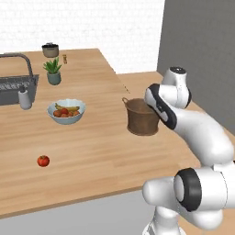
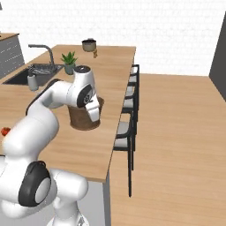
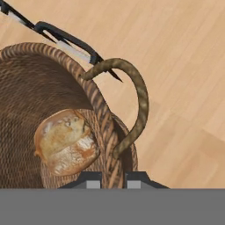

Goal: Open the cabinet, pick up the bread from the cabinet and place it in the basket. Then move the basket to the dining counter.

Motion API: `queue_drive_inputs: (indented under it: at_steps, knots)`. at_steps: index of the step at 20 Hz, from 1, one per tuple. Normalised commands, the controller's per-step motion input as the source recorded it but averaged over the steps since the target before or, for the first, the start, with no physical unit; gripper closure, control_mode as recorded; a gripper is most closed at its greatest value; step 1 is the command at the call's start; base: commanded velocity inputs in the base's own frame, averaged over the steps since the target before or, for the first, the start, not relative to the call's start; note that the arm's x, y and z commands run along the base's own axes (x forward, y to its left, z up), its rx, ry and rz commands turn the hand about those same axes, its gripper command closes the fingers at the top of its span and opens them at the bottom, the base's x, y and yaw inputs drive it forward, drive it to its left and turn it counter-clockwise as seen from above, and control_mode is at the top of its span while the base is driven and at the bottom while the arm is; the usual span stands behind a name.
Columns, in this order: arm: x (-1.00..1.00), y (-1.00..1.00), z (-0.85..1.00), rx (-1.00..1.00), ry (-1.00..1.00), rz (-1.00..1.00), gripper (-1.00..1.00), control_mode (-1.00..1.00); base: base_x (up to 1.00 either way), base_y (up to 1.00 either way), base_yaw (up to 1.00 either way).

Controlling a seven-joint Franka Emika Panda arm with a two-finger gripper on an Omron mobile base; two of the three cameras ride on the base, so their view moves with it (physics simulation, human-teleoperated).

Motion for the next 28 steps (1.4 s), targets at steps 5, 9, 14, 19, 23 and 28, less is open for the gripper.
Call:
queue_drive_inputs:
  at_steps: [5, 9, 14, 19, 23, 28]
  knots:
    - [1.00, 0.00, -0.44, 0.00, 0.08, 0.00, 1.00, -1.00, 0.00, 0.00, 0.00]
    - [0.94, 0.02, -0.38, 0.00, -0.06, 0.00, 1.00, -1.00, 0.00, 0.00, 0.00]
    - [0.69, 0.08, -0.44, 0.00, -0.11, 0.00, 1.00, -1.00, 0.00, 0.00, 0.00]
    - [0.43, 0.16, -0.46, 0.00, -0.02, 0.00, 1.00, -1.00, 0.00, 0.00, 0.00]
    - [0.26, 0.10, -0.38, 0.00, 0.00, 0.00, 1.00, -1.00, 0.00, 0.00, 0.00]
    - [0.20, 0.03, -0.31, 0.00, 0.00, 0.00, 1.00, -1.00, 0.00, 0.00, 0.00]
